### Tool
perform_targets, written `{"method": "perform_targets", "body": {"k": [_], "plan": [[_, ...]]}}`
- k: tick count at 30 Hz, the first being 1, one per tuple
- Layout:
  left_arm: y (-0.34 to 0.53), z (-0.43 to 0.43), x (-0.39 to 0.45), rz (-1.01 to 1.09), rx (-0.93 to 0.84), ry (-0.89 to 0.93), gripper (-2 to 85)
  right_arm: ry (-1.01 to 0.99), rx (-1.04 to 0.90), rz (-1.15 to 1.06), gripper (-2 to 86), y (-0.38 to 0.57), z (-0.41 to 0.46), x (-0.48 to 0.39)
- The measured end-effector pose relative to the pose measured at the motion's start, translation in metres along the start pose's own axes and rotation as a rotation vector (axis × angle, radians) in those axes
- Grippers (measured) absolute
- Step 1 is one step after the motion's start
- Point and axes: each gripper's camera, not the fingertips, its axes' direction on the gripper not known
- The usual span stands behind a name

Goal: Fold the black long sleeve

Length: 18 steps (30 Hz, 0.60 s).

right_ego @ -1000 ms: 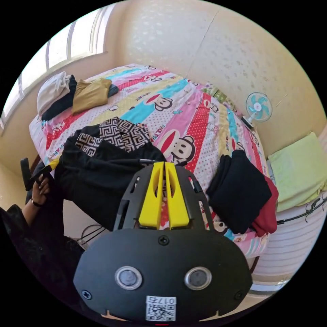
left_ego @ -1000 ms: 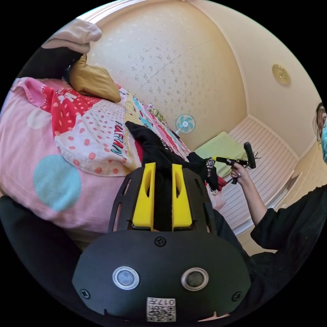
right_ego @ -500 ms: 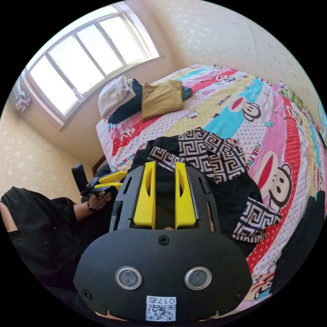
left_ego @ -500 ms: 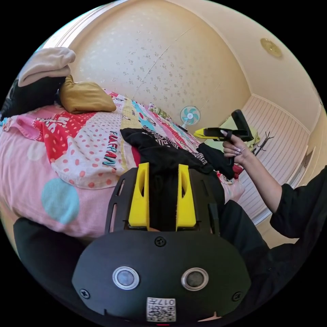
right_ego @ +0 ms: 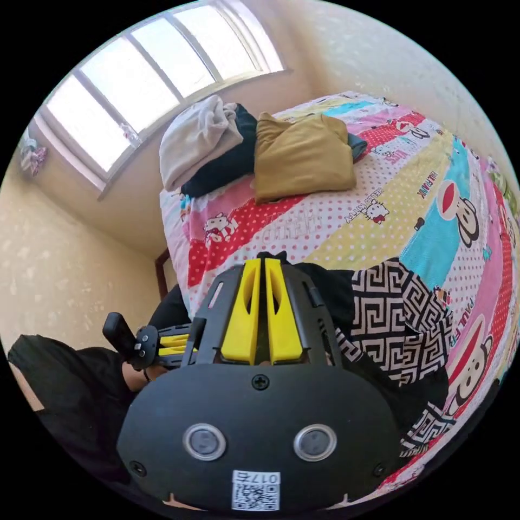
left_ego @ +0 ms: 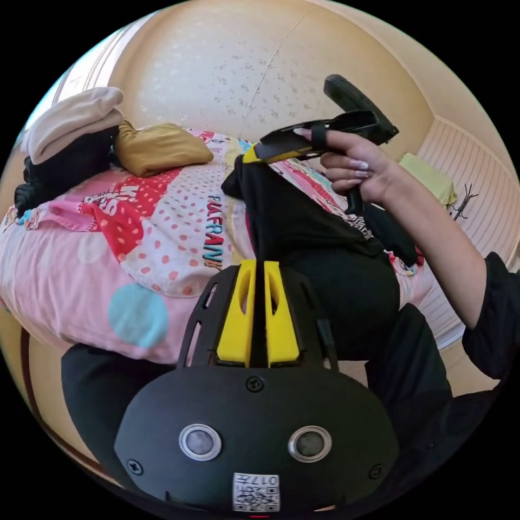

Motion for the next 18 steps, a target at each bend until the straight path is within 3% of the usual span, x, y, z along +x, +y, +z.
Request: {"method": "perform_targets", "body": {"k": [2,4,7,10,14,18], "plan": [[0.000,-0.009,-0.006,-0.047,0.041,-0.031,2.3,-0.051,-0.050,0.060,3.5,-0.006,0.035,0.022],[-0.004,0.000,-0.017,-0.105,-0.011,-0.007,2.8,0.020,-0.161,0.072,4.3,-0.005,0.068,0.034],[-0.003,-0.004,-0.039,-0.181,0.014,0.099,3.3,-0.096,-0.044,0.078,7.0,0.012,0.047,0.036],[0.011,-0.030,-0.058,-0.287,0.143,0.093,2.5,-0.062,0.127,0.019,8.9,0.050,-0.011,0.020],[0.016,-0.054,-0.064,-0.254,0.306,0.191,5.4,0.269,0.199,0.123,9.5,0.129,-0.084,0.026],[0.000,-0.031,-0.037,-0.136,0.181,0.242,7.6,0.655,0.135,0.369,10.4,0.203,-0.123,0.058]]}}
